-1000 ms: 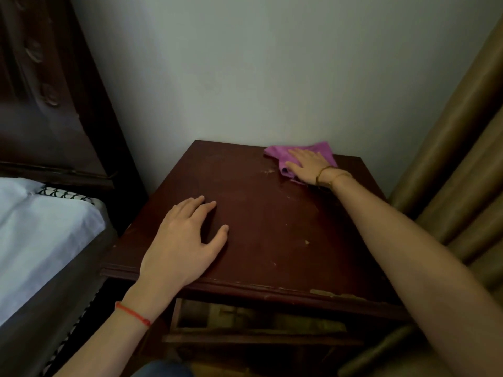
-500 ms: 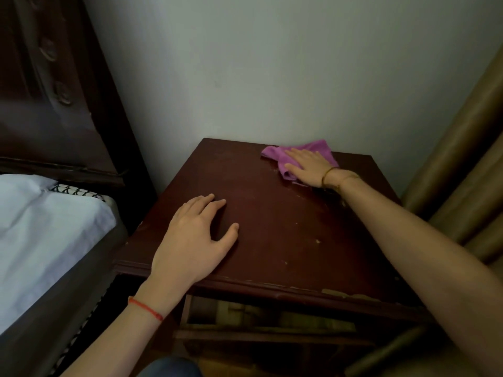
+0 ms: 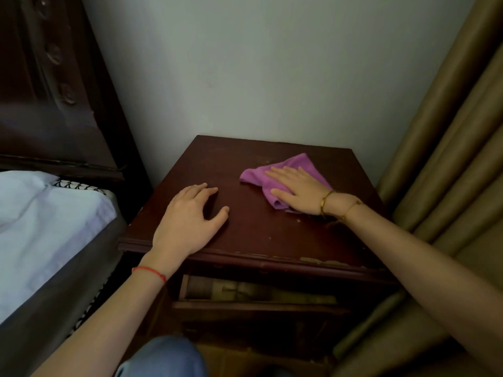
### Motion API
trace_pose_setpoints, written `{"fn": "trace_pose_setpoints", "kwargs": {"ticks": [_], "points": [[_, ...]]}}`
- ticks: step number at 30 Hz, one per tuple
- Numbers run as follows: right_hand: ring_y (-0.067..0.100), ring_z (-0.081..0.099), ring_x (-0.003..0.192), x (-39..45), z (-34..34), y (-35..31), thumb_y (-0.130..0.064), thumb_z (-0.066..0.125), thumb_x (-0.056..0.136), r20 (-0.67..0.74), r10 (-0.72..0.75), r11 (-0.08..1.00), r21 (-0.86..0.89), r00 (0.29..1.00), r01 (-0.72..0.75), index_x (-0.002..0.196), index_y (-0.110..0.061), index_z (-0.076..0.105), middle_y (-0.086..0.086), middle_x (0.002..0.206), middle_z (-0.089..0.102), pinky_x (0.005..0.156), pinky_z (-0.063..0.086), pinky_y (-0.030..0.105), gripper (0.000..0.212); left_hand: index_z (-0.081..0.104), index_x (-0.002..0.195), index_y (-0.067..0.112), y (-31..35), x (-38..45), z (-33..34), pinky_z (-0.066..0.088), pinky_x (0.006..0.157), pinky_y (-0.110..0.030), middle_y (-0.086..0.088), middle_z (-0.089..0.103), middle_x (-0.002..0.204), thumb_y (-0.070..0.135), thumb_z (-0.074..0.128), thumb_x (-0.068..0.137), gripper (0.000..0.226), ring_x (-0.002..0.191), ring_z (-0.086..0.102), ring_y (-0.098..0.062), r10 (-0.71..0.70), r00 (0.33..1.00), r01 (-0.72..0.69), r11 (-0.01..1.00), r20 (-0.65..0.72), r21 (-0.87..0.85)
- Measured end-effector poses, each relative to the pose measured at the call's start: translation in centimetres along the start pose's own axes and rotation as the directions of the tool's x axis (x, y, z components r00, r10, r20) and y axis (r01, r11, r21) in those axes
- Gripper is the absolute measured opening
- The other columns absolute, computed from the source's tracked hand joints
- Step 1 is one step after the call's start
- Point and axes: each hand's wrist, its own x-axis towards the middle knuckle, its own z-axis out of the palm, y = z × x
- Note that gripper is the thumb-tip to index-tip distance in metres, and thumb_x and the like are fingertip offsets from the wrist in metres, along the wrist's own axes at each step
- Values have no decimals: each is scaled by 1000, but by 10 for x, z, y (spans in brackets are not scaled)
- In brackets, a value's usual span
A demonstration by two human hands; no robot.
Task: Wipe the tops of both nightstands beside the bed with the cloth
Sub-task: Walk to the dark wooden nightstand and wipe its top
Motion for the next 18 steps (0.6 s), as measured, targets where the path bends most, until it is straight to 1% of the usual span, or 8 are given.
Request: {"fn": "trace_pose_setpoints", "kwargs": {"ticks": [2,4,6,9,10,12,15,18], "points": [[6,3,144,-28,6,-25,-54,24,97,-11,-141,989,37,990,142,150,-34,9,-13,158,6,116,-4,31,59,54,136,23,0,0,1,25,117,-33,-2,49,144,57,54,86,60,137,37,-19,-3,1000,3,1000,-3,-9],[1,2,142,-51,10,-35,-54,26,97,-18,-229,970,79,973,229,150,-38,7,-17,157,4,116,-5,28,58,55,136,21,1,0,1,25,116,-34,-4,49,144,58,52,86,62,137,37,-20,-1,1000,1,1000,2,-9],[4,4,144,-52,6,-20,-53,28,97,-5,-189,979,72,982,189,150,-36,9,-15,158,7,118,-2,31,58,53,137,21,2,-1,0,24,117,-34,-4,48,146,55,53,88,60,138,36,-20,-2,1000,2,1000,7,-2],[13,6,146,-40,1,7,-53,23,97,19,56,998,17,998,-57,150,-31,8,-6,159,7,117,-1,34,59,52,138,22,3,-1,-1,24,117,-34,-2,46,147,54,53,89,58,139,34,-19,-7,1000,7,1000,13,-3],[13,5,146,-40,2,7,-54,22,97,16,82,997,2,997,-82,150,-32,7,-6,160,6,117,-2,34,59,52,138,22,3,-1,-2,25,117,-34,-2,46,146,54,54,89,58,139,34,-19,-11,1000,11,1000,13,-7],[13,4,146,-50,6,-13,-53,22,98,0,15,1000,4,1000,-15,151,-31,7,-7,159,5,116,-4,33,59,53,137,22,4,-1,-2,26,116,-35,-3,47,146,53,55,89,58,138,35,-19,-11,1000,11,1000,11,-11],[4,-1,144,-84,11,-49,-54,24,97,-17,-155,986,59,988,156,151,-34,6,-14,158,2,117,-5,31,60,53,138,20,3,-1,-1,26,116,-34,-5,47,146,51,56,88,58,138,35,-20,-11,1000,11,1000,12,-17],[2,0,143,-97,8,-37,-52,26,98,-9,-164,984,72,987,164,151,-35,7,-16,157,3,117,-5,30,59,52,138,20,3,-1,-1,26,116,-35,-4,46,147,53,54,89,59,139,34,-20,-11,1000,11,1000,20,-9]]}}
